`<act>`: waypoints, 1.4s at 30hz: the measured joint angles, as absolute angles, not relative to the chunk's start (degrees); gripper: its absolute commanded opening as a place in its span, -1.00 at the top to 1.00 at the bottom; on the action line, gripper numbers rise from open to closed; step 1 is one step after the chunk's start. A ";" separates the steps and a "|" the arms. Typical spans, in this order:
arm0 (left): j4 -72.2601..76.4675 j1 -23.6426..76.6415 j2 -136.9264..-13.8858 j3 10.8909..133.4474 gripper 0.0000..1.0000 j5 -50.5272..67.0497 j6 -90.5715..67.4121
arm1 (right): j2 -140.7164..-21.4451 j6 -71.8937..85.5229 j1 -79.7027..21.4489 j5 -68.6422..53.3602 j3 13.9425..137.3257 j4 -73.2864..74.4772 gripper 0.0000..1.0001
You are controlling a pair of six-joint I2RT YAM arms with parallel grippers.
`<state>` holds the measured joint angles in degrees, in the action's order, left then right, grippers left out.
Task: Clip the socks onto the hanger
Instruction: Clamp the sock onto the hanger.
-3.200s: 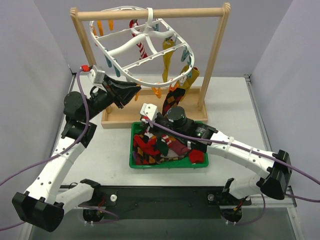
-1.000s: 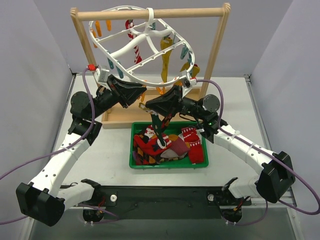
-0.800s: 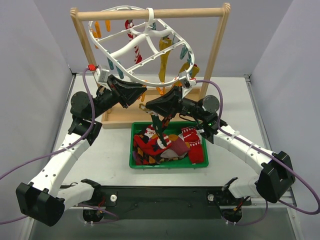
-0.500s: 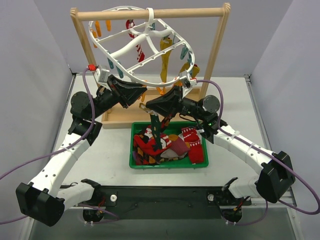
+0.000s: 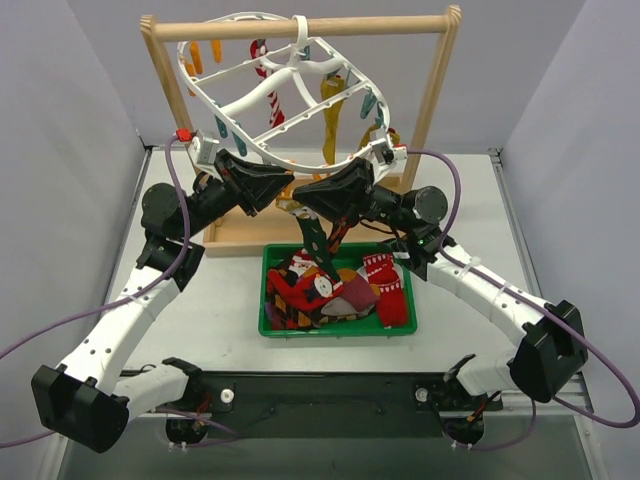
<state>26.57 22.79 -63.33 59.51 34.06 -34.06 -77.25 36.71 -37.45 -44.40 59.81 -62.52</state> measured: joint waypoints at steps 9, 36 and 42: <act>26.52 22.83 -62.94 59.51 1.00 33.67 -34.04 | -79.09 39.20 -37.45 -44.45 60.53 -64.29 1.00; 26.17 22.96 -62.85 60.14 1.00 33.50 -34.02 | -76.86 38.02 -36.34 -44.34 57.69 -62.81 1.00; 26.20 22.96 -62.85 60.14 1.00 33.47 -34.04 | -78.37 39.70 -36.34 -44.34 58.41 -64.25 1.00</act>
<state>26.20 22.96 -62.85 60.14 33.47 -34.04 -78.37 39.70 -36.34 -44.34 58.41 -64.25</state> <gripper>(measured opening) 0.289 0.053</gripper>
